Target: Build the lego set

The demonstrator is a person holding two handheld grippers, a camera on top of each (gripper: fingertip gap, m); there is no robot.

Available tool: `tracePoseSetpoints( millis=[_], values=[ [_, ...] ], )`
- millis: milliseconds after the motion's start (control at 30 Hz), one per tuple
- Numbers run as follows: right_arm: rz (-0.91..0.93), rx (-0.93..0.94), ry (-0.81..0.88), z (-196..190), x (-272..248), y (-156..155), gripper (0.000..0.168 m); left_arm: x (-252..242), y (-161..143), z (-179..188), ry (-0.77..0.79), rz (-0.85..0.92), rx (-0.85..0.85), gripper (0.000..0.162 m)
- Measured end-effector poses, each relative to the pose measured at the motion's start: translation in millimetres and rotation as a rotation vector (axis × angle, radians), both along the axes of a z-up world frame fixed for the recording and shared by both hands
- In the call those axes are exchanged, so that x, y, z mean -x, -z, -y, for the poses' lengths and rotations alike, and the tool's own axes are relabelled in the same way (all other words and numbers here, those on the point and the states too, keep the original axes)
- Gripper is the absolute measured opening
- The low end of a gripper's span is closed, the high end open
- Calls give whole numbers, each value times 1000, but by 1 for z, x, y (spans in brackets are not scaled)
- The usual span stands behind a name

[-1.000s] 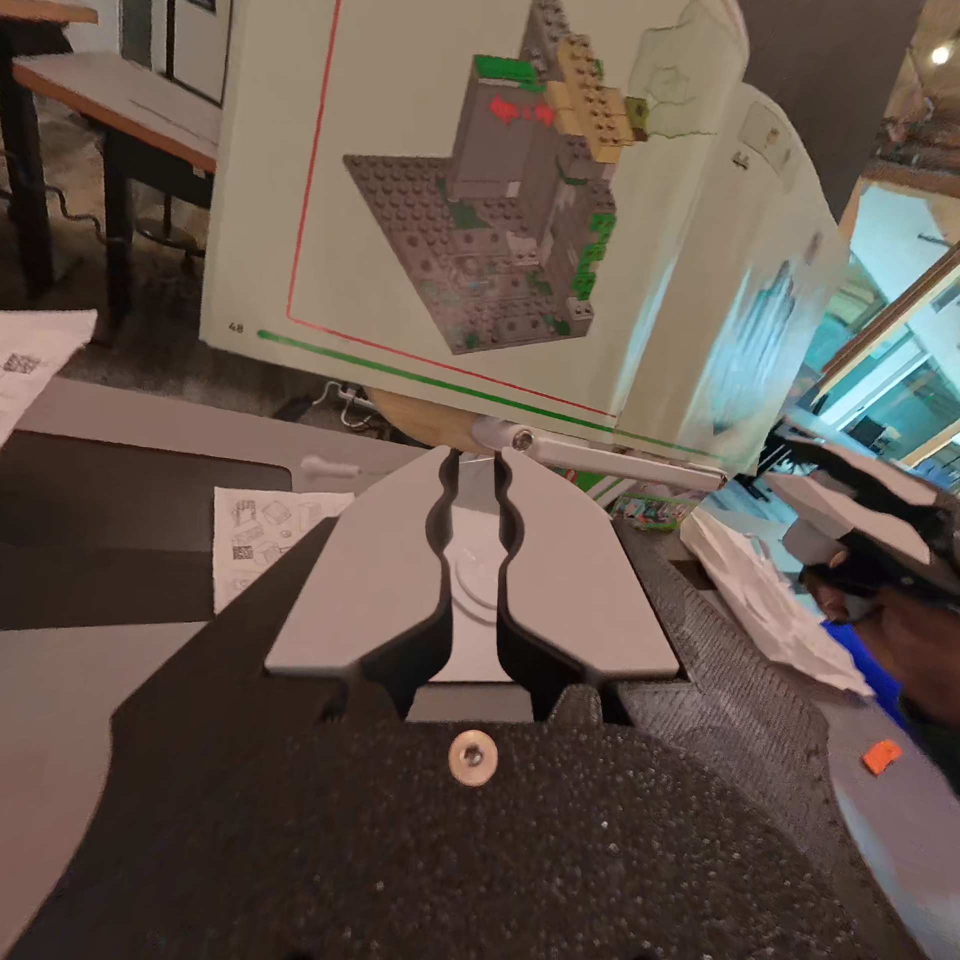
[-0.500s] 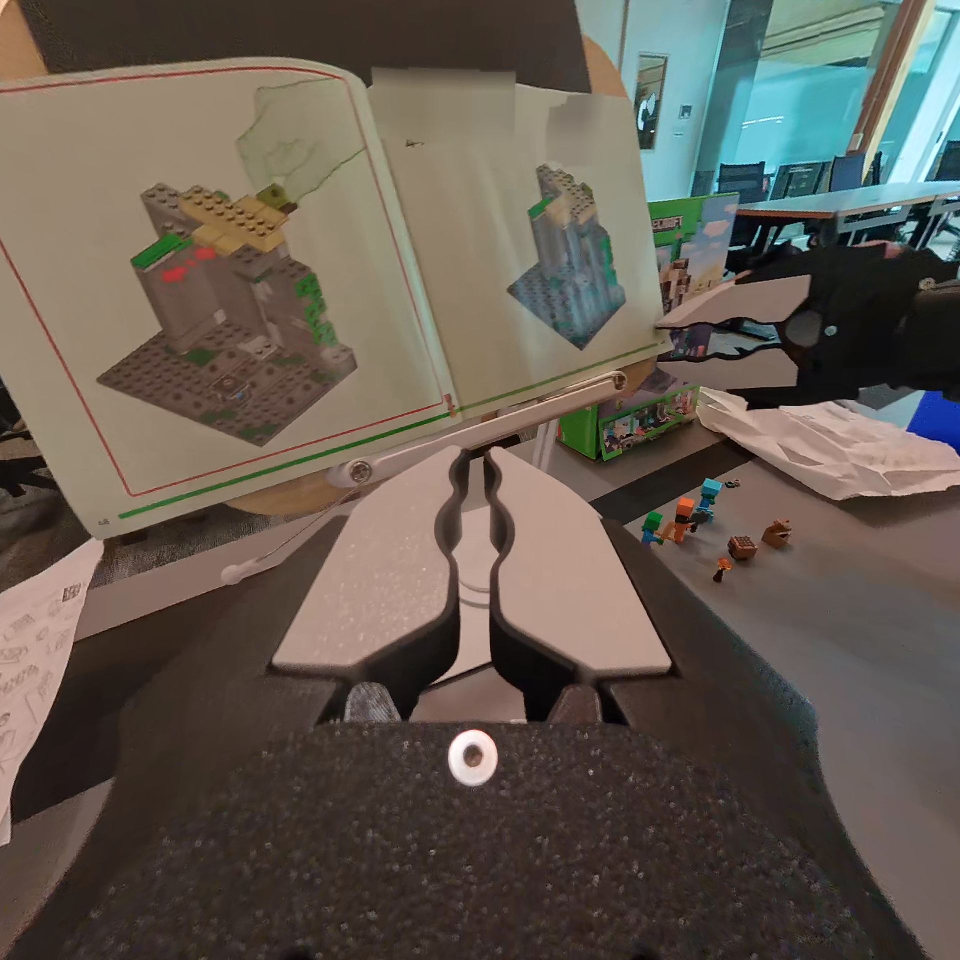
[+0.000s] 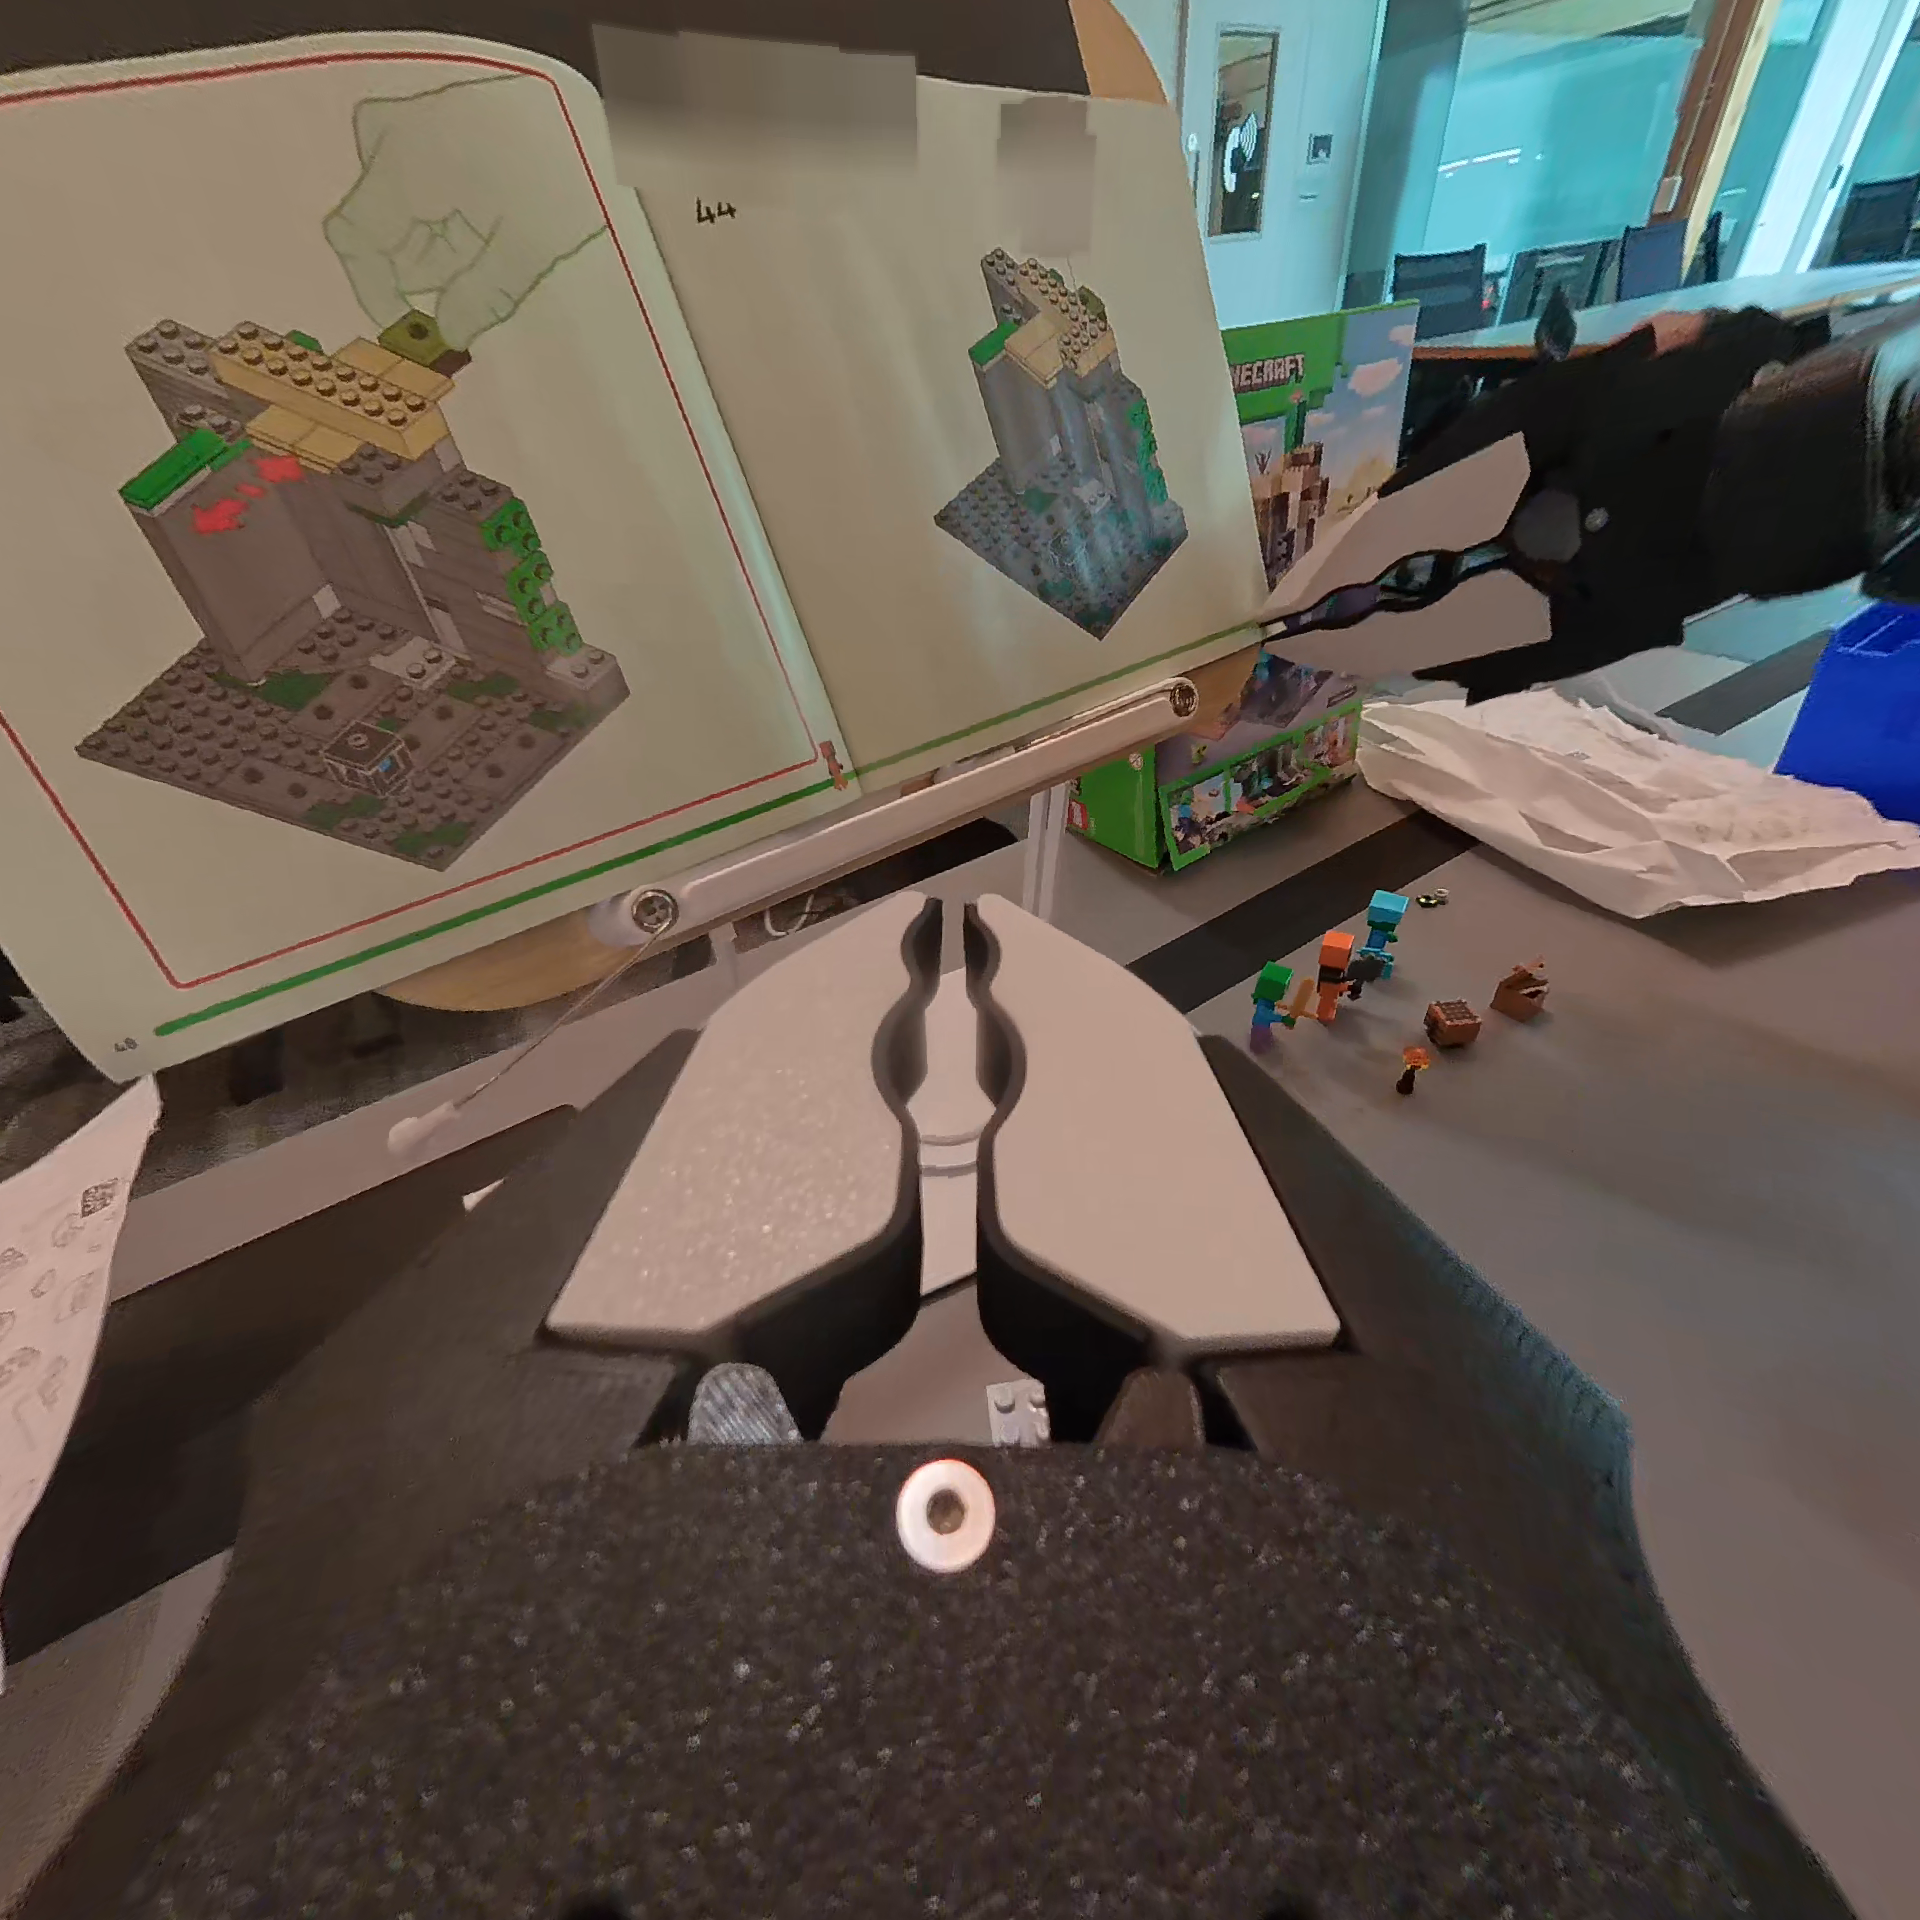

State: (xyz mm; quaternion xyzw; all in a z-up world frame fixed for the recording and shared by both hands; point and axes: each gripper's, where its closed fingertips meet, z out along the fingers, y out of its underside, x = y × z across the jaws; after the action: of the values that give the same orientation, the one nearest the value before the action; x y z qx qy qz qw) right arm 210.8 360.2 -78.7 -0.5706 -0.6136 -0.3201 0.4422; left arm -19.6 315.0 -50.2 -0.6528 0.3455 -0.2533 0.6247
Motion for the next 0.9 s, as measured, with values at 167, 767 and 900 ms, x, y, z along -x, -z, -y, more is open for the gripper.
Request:
tracePoseSetpoints(
  millis=[167,767,900],
  values=[
    [-34,122,13,1,1,1,1,-1,6,1,-13,-59,-45,4],
    [-86,323,51,12,4,-5,0,0,24,9,20,-82,-10,4],
    [-172,419,84,15,5,-7,0,-1,26,13,32,-88,-11,4]
  ],
)
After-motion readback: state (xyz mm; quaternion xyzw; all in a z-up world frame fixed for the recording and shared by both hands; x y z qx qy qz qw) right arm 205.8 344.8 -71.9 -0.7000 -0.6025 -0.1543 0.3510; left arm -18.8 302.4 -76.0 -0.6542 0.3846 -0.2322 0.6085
